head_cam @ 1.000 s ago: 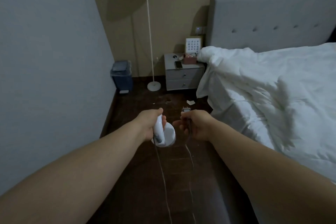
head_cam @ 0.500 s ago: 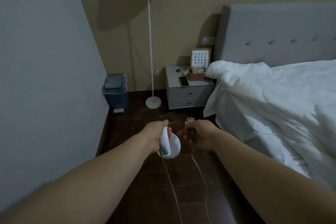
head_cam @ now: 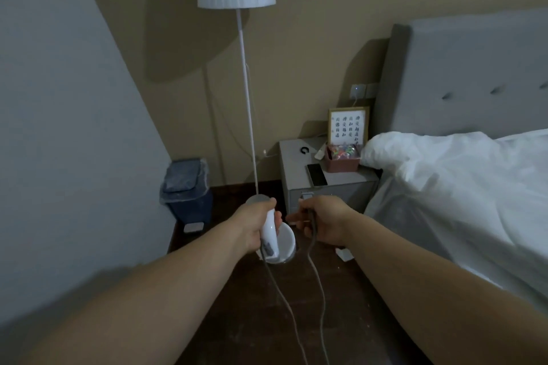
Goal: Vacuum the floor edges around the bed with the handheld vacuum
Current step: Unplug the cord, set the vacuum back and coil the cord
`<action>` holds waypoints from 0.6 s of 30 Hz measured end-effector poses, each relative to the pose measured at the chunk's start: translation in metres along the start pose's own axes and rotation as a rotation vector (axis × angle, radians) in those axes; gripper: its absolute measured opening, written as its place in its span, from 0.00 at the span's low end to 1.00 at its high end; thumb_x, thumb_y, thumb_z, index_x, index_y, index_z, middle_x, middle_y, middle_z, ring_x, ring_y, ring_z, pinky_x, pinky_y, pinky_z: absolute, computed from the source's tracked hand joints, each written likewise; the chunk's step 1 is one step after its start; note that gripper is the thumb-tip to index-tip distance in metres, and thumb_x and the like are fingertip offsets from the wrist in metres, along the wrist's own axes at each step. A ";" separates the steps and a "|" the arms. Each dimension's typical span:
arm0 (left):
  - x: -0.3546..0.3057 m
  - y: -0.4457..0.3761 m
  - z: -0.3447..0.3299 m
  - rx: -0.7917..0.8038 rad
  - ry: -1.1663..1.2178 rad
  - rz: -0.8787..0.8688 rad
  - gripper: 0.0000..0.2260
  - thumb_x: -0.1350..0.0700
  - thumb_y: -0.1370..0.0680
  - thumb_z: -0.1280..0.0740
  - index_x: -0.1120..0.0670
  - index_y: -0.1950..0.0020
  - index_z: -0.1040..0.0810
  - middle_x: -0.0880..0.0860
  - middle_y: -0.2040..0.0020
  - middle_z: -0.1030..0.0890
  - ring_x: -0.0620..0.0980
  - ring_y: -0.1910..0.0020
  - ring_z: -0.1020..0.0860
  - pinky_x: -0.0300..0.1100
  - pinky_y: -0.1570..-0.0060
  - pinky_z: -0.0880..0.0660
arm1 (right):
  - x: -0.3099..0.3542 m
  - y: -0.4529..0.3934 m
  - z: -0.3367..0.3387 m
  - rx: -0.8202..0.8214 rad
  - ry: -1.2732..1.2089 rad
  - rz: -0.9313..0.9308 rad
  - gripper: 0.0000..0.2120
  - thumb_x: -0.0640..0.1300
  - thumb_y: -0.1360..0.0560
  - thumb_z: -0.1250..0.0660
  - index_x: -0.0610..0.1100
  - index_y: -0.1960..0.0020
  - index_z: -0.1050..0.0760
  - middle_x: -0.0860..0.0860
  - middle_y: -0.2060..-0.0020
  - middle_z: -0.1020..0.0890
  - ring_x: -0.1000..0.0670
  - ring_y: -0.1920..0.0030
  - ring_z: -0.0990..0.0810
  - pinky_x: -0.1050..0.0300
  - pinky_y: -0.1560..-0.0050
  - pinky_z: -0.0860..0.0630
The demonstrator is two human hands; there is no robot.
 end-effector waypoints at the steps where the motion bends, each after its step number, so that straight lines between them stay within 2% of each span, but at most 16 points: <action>1: -0.010 -0.010 -0.003 -0.005 -0.005 -0.012 0.12 0.55 0.21 0.35 0.61 0.41 0.25 0.55 0.63 0.23 0.48 0.67 0.25 0.42 0.65 0.27 | 0.011 -0.007 0.000 0.016 0.001 0.009 0.07 0.41 0.20 0.41 0.40 0.54 0.27 0.43 0.61 0.18 0.49 0.65 0.24 0.59 0.68 0.28; 5: -0.071 -0.076 -0.021 -0.030 0.012 -0.015 0.11 0.54 0.21 0.34 0.60 0.45 0.25 0.55 0.62 0.23 0.49 0.67 0.24 0.42 0.67 0.26 | 0.067 -0.074 0.001 0.058 0.083 0.011 0.06 0.40 0.21 0.42 0.40 0.52 0.28 0.46 0.70 0.18 0.49 0.65 0.24 0.57 0.63 0.30; 8: -0.108 -0.131 -0.030 -0.022 0.018 0.002 0.10 0.53 0.21 0.34 0.59 0.46 0.24 0.55 0.62 0.22 0.49 0.66 0.24 0.42 0.67 0.26 | 0.099 -0.133 -0.001 0.104 0.086 0.004 0.07 0.40 0.21 0.41 0.39 0.52 0.26 0.46 0.66 0.19 0.48 0.64 0.23 0.54 0.58 0.28; 13: -0.165 -0.210 -0.044 0.005 -0.032 0.029 0.08 0.55 0.20 0.36 0.59 0.49 0.23 0.55 0.61 0.21 0.49 0.64 0.22 0.42 0.65 0.26 | 0.153 -0.210 -0.001 0.105 0.098 0.005 0.08 0.41 0.21 0.41 0.41 0.53 0.25 0.47 0.63 0.19 0.50 0.65 0.24 0.59 0.66 0.32; 18: -0.236 -0.300 -0.058 0.053 -0.115 0.068 0.08 0.57 0.19 0.38 0.59 0.55 0.23 0.56 0.62 0.22 0.50 0.64 0.23 0.41 0.64 0.26 | 0.218 -0.289 -0.002 0.080 0.058 -0.027 0.09 0.41 0.20 0.42 0.42 0.55 0.25 0.47 0.61 0.19 0.51 0.64 0.24 0.60 0.66 0.34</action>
Point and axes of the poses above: each hand's wrist, its own y-axis away from the middle knuckle, its own z-axis out of the back of the hand, x = y × z, the point moved 2 cm from there along -y, towards the middle knuckle
